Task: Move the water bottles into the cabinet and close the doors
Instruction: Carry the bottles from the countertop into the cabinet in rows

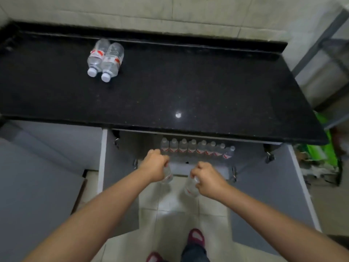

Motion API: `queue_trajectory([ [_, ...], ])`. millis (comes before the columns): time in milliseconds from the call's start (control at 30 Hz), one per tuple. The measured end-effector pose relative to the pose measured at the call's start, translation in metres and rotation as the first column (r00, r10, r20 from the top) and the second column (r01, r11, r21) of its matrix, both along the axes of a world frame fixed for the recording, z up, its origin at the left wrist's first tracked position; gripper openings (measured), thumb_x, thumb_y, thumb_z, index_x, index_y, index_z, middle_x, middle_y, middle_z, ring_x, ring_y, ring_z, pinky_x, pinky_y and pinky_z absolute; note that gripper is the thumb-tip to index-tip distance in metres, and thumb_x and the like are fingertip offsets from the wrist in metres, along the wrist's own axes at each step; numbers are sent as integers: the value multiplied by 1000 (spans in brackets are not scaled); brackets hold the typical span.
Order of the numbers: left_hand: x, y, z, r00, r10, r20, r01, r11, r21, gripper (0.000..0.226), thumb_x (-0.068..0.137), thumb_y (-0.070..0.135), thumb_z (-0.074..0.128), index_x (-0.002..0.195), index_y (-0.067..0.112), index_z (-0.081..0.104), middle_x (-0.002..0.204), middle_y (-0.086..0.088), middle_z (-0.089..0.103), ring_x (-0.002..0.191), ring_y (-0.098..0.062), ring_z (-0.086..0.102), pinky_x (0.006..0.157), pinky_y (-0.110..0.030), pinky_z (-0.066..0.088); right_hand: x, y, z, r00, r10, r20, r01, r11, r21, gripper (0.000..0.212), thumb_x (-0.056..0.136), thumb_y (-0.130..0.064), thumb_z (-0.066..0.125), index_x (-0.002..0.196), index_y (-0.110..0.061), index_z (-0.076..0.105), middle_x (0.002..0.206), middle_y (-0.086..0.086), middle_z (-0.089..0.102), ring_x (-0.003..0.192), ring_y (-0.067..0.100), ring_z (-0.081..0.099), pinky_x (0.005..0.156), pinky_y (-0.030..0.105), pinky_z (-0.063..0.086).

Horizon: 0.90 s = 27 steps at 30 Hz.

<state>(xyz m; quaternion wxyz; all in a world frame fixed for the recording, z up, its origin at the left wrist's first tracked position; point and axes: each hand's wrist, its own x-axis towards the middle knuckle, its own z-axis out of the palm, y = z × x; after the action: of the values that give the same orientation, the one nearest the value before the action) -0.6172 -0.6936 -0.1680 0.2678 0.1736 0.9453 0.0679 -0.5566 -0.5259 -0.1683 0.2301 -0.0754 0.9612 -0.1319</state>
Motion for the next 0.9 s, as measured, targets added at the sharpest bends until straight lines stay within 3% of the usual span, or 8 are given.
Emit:
queue_trajectory([
  [233, -43, 22, -120, 991, 102, 92, -92, 990, -110, 28, 87, 9, 54, 114, 4, 53, 126, -18, 42, 124, -33, 37, 100, -37, 41, -59, 30, -119, 997, -19, 81, 23, 999, -43, 36, 90, 0, 50, 125, -8, 53, 129, 12, 46, 126, 25, 38, 100, 27, 38],
  [367, -69, 18, -211, 988, 143, 50, -136, 982, -129, 30, 85, 3, 50, 115, 4, 55, 127, -17, 44, 125, -32, 37, 98, -34, 40, -94, 35, -209, 996, -39, 78, 44, 997, -67, 41, 89, 2, 49, 128, -10, 52, 133, 11, 46, 129, 23, 38, 101, 21, 37],
  [500, -93, 8, -304, 992, 129, -1, -128, 983, -135, 30, 79, 9, 58, 108, 4, 62, 120, -16, 53, 117, -32, 44, 92, -30, 41, -128, 33, -307, 998, -34, 46, 36, 999, -37, 38, 83, 1, 56, 120, -5, 58, 128, 14, 52, 124, 26, 46, 99, 24, 39],
  [633, -118, -3, -386, 986, 114, -118, -129, 983, -127, 26, 76, 5, 56, 99, 2, 64, 113, -17, 56, 114, -32, 45, 91, -30, 40, -161, 27, -391, 998, 43, -38, -44, 999, -24, 23, 78, -1, 57, 99, -3, 66, 109, 19, 61, 107, 30, 57, 83, 27, 45],
  [733, -134, -9, -431, 971, 125, -202, -150, 982, -115, 28, 75, 3, 55, 101, -2, 64, 115, -19, 53, 115, -34, 44, 96, -32, 41, -182, 21, -430, 992, 77, -104, -82, 996, -41, 19, 80, 2, 53, 94, 1, 66, 104, 22, 64, 101, 30, 60, 69, 24, 34],
  [800, -141, -11, -450, 963, 140, -232, -169, 979, -111, 30, 76, 3, 55, 104, -2, 64, 117, -19, 53, 115, -35, 44, 98, -33, 40, -193, 16, -444, 986, 82, -147, -93, 993, -74, 20, 80, 3, 54, 94, 1, 67, 104, 22, 66, 101, 30, 61, 72, 26, 39],
  [900, -153, -14, -465, 943, 205, -263, -226, 973, -52, 31, 77, 2, 53, 106, 1, 63, 117, -18, 52, 114, -35, 44, 97, -34, 40, -205, 9, -449, 977, 104, -185, -122, 988, -91, 34, 83, 3, 54, 114, -6, 64, 120, 16, 63, 114, 29, 57, 90, 28, 45],
])
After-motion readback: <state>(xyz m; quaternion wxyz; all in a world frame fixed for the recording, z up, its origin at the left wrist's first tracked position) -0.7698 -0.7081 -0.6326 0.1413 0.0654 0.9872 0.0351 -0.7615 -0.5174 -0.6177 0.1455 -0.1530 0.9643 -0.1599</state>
